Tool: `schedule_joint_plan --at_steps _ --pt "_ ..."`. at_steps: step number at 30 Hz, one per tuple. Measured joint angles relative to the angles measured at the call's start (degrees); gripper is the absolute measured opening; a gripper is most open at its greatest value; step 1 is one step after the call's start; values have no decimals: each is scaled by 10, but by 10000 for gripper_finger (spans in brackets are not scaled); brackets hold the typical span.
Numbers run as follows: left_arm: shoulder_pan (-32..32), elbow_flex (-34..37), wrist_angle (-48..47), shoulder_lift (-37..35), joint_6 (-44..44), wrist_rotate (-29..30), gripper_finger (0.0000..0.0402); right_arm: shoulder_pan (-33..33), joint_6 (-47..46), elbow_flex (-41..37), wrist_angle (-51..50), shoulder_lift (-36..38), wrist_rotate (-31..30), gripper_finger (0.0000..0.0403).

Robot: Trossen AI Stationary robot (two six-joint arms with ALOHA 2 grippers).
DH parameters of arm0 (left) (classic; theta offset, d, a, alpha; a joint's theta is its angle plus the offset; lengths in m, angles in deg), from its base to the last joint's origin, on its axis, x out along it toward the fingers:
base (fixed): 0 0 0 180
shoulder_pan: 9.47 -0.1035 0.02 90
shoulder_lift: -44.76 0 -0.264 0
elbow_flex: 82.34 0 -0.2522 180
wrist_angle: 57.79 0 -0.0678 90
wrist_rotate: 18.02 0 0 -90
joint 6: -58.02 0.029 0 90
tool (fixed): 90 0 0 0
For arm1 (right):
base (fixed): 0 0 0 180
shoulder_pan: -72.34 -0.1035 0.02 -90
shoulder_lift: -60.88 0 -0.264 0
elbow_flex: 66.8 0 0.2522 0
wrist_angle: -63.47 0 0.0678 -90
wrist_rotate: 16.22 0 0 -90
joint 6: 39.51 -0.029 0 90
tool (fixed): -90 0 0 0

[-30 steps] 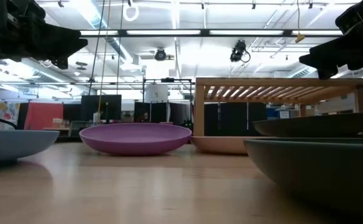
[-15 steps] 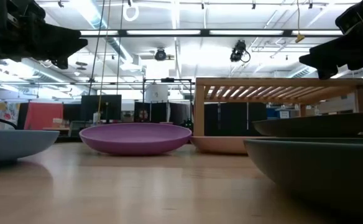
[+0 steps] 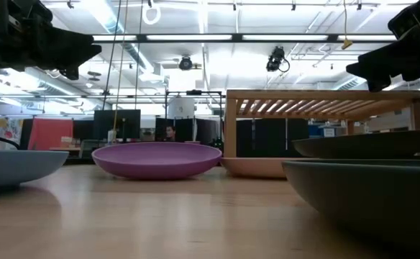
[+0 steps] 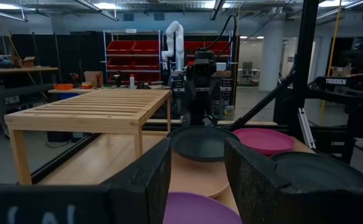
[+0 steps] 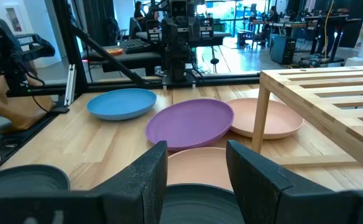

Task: Place and stack plates onto a shelf

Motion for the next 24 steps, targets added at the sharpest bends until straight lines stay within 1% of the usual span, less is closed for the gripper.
schedule_joint_plan --at_steps 2,6,11,13,20,24 --pt "0 0 0 0 0 0 155 0 -4 0 11 0 0 170" --pt "0 0 0 0 0 0 155 0 -29 0 67 0 3 170" --pt "0 0 0 0 0 0 155 0 -16 0 132 0 40 170" --pt "0 0 0 0 0 0 155 0 -10 0 150 0 45 170" --pt "0 0 0 0 0 0 155 0 5 0 192 0 46 170" --pt "0 0 0 0 0 0 155 0 4 0 196 0 51 170"
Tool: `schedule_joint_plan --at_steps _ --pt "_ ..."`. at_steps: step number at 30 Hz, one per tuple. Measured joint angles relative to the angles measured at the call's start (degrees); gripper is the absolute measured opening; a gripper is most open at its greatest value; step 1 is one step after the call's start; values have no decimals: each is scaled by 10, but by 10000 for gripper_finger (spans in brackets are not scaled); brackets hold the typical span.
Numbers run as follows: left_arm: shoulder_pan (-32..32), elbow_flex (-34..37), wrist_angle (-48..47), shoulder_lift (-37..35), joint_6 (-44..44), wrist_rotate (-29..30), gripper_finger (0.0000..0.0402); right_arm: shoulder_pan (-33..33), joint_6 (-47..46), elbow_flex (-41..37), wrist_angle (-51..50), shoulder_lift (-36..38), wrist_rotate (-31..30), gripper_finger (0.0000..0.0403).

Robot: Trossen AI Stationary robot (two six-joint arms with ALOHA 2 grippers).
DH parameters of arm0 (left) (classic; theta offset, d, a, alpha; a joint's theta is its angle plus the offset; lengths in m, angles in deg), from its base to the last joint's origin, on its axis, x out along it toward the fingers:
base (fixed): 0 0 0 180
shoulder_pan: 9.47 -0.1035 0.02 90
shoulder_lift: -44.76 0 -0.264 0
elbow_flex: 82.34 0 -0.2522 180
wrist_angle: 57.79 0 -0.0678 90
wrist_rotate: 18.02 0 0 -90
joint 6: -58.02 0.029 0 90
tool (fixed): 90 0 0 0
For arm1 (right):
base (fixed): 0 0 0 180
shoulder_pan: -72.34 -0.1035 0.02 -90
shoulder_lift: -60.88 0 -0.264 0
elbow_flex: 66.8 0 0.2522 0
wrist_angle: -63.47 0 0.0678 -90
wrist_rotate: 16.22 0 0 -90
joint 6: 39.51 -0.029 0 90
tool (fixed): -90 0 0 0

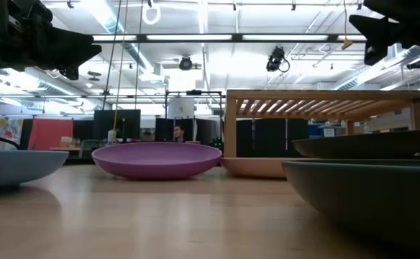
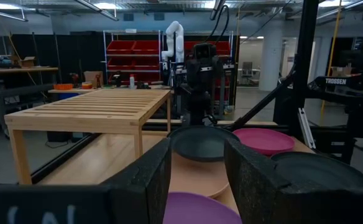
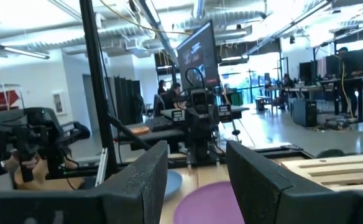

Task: Place and stack plates onto a shelf
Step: Put the top black plate on the shelf

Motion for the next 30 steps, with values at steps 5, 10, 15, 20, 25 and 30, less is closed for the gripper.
schedule_joint_plan --at_steps 5,10,15,20,25,30 --pt "0 0 0 0 0 0 155 -1 -1 0 33 -12 11 170" --pt "0 0 0 0 0 0 155 -9 2 37 43 -56 23 170" --pt "0 0 0 0 0 0 155 -21 30 107 25 -140 24 170" --pt "0 0 0 0 0 0 155 -39 44 205 -44 -248 25 170" --pt "0 0 0 0 0 0 155 -69 45 317 -124 -365 25 170" --pt "0 0 0 0 0 0 155 -104 44 425 -230 -467 25 170"
